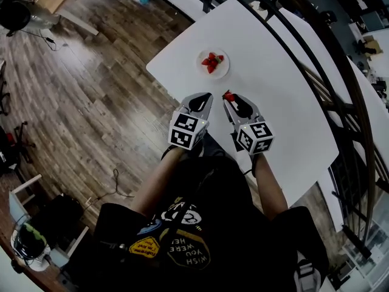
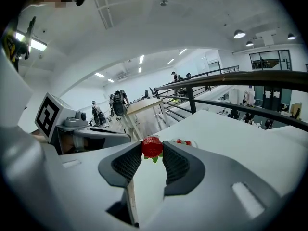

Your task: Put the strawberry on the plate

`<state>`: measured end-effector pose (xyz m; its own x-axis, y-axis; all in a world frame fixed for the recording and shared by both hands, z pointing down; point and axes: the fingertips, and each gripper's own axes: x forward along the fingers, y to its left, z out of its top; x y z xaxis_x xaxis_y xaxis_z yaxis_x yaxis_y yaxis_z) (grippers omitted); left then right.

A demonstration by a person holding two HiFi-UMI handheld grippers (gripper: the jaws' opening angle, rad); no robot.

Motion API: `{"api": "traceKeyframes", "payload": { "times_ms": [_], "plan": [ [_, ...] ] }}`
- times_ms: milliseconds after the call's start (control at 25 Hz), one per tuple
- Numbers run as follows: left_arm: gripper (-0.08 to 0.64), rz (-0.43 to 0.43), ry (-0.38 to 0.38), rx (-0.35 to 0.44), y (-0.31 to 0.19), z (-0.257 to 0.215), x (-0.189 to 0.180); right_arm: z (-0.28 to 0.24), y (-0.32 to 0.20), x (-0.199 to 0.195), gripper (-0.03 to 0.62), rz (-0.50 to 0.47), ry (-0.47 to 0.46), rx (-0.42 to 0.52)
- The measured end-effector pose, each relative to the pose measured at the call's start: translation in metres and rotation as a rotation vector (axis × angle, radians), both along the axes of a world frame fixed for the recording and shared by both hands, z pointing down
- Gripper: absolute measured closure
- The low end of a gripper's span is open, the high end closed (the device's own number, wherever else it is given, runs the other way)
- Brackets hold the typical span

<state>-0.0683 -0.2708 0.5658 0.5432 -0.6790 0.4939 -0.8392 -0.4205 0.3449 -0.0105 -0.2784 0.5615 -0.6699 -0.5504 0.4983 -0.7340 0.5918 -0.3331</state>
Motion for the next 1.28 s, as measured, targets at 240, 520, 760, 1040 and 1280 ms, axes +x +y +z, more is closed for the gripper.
{"api": "traceKeyframes", "payload": {
  "times_ms": [240,520,760,1040,1280],
  "plan": [
    [0.56,-0.014,0.006,-0.028,-0.014,0.018,-0.003,0.016,-0.013,-0.004,0.453,-0.02,0.017,-0.02],
    [0.56,-0.021,0.006,-0.065,-0.033,0.042,-0.012,0.038,-0.039,-0.012,0.453,-0.035,0.047,-0.026],
    [0.56,-0.028,0.002,-0.091,-0.045,0.058,-0.013,0.057,-0.058,-0.01,0.453,-0.044,0.072,-0.031],
    [0.56,-0.035,-0.016,-0.1,-0.063,0.078,-0.015,0.091,-0.075,-0.015,0.453,-0.067,0.111,-0.036],
    [0.56,-0.041,-0.036,-0.128,-0.073,0.1,-0.019,0.123,-0.09,-0.021,0.453,-0.104,0.18,-0.015]
  ]
}}
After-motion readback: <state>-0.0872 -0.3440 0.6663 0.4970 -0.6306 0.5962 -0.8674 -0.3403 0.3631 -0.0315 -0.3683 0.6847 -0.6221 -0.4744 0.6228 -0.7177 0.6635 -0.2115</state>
